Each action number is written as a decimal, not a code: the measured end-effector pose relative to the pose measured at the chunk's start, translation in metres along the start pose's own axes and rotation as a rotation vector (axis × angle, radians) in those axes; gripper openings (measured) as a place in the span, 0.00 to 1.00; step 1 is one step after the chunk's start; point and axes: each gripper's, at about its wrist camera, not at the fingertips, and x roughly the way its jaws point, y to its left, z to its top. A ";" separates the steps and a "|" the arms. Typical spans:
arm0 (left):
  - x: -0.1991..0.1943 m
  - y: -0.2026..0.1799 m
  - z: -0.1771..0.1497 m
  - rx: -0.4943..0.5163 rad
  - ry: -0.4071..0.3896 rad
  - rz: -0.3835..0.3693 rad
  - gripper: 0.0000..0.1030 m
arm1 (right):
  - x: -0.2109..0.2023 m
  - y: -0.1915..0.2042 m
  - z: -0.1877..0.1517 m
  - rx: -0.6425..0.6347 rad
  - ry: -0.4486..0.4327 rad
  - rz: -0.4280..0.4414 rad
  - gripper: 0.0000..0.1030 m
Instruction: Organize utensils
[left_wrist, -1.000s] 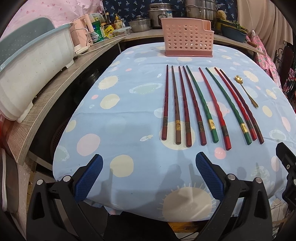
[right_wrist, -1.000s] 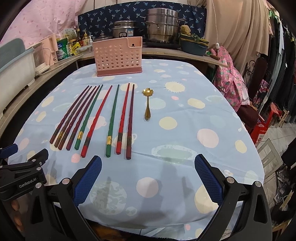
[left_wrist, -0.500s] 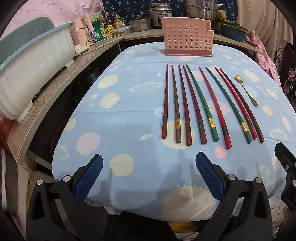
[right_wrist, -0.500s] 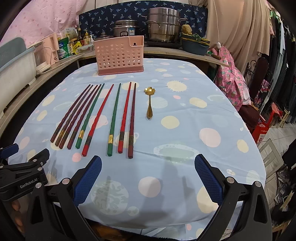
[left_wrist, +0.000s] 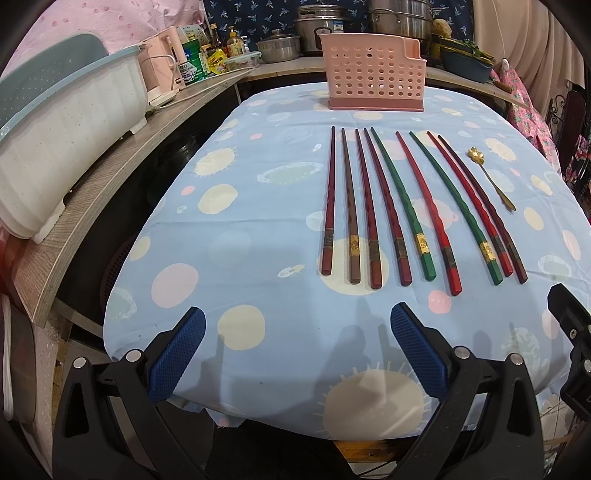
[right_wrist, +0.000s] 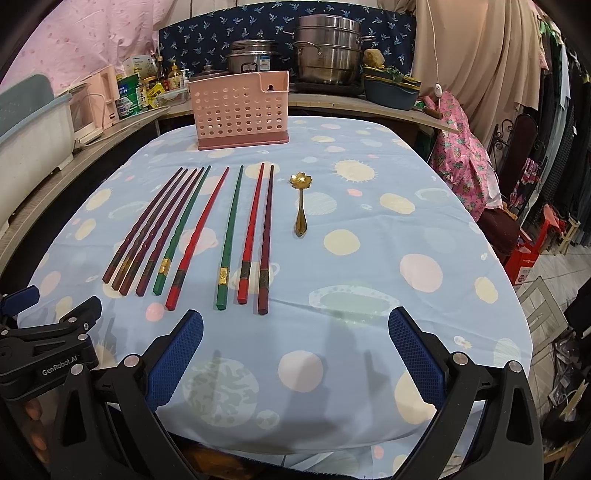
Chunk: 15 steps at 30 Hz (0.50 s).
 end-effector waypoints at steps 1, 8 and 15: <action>0.000 0.000 0.000 0.000 0.000 0.000 0.93 | 0.000 0.000 0.000 0.000 0.000 0.000 0.94; 0.001 0.000 -0.001 -0.010 0.003 -0.006 0.93 | 0.000 0.000 0.000 0.002 0.000 0.000 0.94; 0.008 0.010 0.005 -0.039 0.006 -0.023 0.93 | 0.004 0.001 0.000 0.010 0.000 0.001 0.94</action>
